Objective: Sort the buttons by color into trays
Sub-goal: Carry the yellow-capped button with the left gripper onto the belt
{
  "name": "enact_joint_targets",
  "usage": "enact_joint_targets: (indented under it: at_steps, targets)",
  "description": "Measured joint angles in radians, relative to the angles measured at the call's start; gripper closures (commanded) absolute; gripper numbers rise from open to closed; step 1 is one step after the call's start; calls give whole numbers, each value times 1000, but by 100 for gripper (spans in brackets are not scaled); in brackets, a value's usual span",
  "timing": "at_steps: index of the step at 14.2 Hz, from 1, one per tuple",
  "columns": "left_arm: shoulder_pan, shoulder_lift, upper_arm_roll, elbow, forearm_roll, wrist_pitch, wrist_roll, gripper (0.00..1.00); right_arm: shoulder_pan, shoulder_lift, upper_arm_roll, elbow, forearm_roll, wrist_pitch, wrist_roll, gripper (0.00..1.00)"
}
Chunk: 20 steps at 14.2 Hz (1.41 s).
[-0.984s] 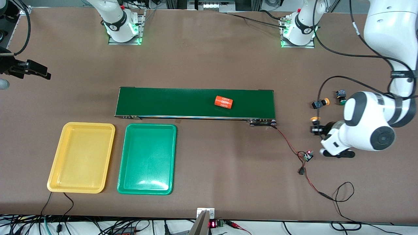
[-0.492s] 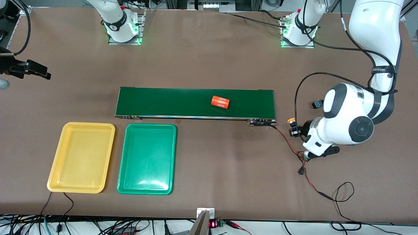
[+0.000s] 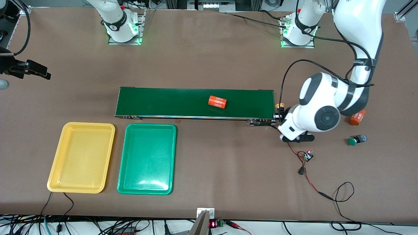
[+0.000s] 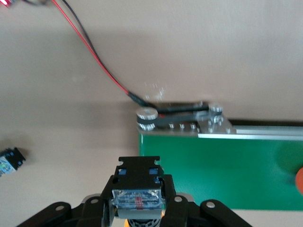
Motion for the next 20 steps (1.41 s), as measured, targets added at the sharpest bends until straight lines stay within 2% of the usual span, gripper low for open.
enact_joint_targets:
  at_steps: [4, 10, 12, 14, 15, 16, 17, 18, 19, 20]
  targets:
    - [-50, -11, 0, -54, 0, 7, -1, 87, 0, 0, 0, 0, 0, 0, 0, 0]
    - [-84, 15, 3, -138, 3, 91, -1, 87, 0, 0, 0, 0, 0, 0, 0, 0]
    - [-84, 27, 4, -144, 4, 101, -1, 82, 0, 0, 0, 0, 0, 0, 0, 0]
    - [-84, 37, 7, -144, 6, 118, -1, 69, 0, 0, 0, 0, 0, 0, 0, 0]
    - [-84, 40, 7, -144, 12, 123, -1, 55, 0, 0, 0, 0, 0, 0, 0, 0]
    - [-84, 44, 8, -144, 20, 128, -1, 33, 0, 0, 0, 0, 0, 0, 0, 0]
    - [-84, 46, 8, -144, 26, 131, -1, 17, 0, 0, 0, 0, 0, 0, 0, 0]
    - [-84, 48, 9, -144, 29, 133, -1, 14, 0, 0, 0, 0, 0, 0, 0, 0]
    - [-84, 48, 9, -144, 35, 135, -1, 1, 0, 0, 0, 0, 0, 0, 0, 0]
    - [-84, 48, 9, -143, 50, 135, -3, 0, 0, 0, 0, 0, 0, 0, 0, 0]
